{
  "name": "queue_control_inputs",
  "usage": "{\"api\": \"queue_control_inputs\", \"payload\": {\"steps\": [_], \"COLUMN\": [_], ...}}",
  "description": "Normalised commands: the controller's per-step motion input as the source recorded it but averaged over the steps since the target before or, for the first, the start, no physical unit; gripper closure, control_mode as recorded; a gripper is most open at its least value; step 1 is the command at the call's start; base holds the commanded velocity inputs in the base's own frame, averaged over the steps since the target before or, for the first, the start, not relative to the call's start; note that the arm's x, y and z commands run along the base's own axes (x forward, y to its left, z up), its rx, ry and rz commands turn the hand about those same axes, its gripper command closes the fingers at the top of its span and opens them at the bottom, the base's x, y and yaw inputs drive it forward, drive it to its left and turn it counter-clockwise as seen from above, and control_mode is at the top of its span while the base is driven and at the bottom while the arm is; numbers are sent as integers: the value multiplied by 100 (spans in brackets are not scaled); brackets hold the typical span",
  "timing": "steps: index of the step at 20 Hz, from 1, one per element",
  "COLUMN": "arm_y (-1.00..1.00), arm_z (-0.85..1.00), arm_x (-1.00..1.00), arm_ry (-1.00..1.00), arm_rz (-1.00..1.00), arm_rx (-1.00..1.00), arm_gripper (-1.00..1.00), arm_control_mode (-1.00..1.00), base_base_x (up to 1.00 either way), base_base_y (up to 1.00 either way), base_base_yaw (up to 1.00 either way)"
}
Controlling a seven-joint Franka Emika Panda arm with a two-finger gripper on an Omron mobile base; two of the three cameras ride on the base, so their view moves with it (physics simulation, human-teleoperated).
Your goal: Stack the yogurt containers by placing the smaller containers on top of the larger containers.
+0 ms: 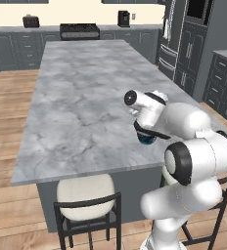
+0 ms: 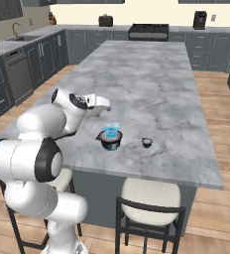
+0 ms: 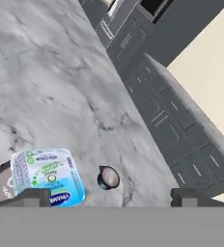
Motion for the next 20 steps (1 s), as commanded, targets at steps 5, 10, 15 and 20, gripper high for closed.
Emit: {"api": "queue_control_inputs", "payload": {"steps": [5,10,15,20], "arm_y": [-63,-80,-76,-47], "arm_z": [60,35,5,-6], "arm_x": [-11,-25,-27,-37], "arm_ry": [11,18,19,2], "arm_rz": [0,0,0,0], "arm_rx": [34,36,32,29], "arm_gripper": [-100,-100,-100,-100], "arm_control_mode": [-100,-100,-100,-100], "base_base_x": [0,0,0,0], "base_base_y": [0,0,0,0], "base_base_yaw": [0,0,0,0]}}
